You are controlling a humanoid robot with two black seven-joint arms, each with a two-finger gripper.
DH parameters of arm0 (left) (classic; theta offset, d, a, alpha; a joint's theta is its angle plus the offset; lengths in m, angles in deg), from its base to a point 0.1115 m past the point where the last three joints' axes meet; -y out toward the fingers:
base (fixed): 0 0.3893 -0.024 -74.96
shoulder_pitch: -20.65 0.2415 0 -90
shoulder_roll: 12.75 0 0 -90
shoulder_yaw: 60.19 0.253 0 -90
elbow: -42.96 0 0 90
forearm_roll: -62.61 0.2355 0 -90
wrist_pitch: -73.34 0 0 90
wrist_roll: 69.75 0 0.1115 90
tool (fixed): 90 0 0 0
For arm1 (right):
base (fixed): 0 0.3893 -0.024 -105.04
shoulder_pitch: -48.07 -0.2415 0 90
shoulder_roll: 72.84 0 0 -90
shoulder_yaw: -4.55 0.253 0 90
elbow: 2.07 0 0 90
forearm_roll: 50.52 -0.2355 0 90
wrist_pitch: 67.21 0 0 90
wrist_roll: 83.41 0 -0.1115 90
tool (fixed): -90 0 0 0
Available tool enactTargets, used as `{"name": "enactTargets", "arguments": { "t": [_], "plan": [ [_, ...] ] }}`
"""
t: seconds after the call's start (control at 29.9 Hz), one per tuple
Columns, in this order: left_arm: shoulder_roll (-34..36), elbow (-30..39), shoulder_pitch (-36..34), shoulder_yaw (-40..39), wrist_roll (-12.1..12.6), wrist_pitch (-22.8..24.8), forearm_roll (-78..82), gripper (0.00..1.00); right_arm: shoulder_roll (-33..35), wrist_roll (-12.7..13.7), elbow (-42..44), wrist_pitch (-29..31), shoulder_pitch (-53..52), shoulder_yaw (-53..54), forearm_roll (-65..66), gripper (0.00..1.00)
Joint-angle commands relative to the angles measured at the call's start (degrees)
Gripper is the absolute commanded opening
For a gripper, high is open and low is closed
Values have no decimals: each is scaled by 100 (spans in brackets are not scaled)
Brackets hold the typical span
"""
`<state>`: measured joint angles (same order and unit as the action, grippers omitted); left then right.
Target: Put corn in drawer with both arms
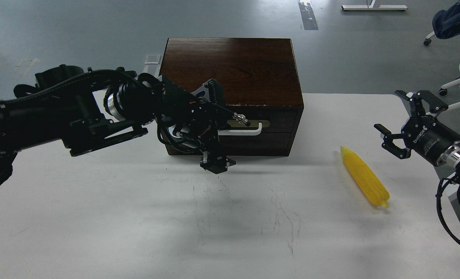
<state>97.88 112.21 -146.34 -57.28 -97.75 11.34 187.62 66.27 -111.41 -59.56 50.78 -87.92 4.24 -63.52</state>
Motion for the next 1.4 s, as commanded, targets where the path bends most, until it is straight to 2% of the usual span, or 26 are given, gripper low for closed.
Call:
{"name": "enactTargets", "arguments": {
  "t": [0.0, 0.3, 0.47, 0.9, 1.14, 1.37],
  "plan": [
    [2, 1, 78, -1, 0, 0, -1, 98, 2, 0, 0, 0, 2, 4, 0, 100],
    [3, 115, 122, -18, 0, 0, -1, 98, 2, 0, 0, 0, 2, 4, 0, 100],
    [72, 624, 70, 341, 0, 0, -1, 98, 37, 0, 0, 0, 11, 4, 0, 100],
    [678, 1652, 78, 368, 0, 0, -1, 98, 81, 0, -9, 0, 125, 4, 0, 100],
    [846, 2030, 87, 447, 0, 0, -1, 98, 72, 0, -18, 0, 116, 4, 0, 100],
    [846, 2128, 87, 448, 0, 0, -1, 98, 81, 0, -18, 0, 116, 4, 0, 100]
  ]
}}
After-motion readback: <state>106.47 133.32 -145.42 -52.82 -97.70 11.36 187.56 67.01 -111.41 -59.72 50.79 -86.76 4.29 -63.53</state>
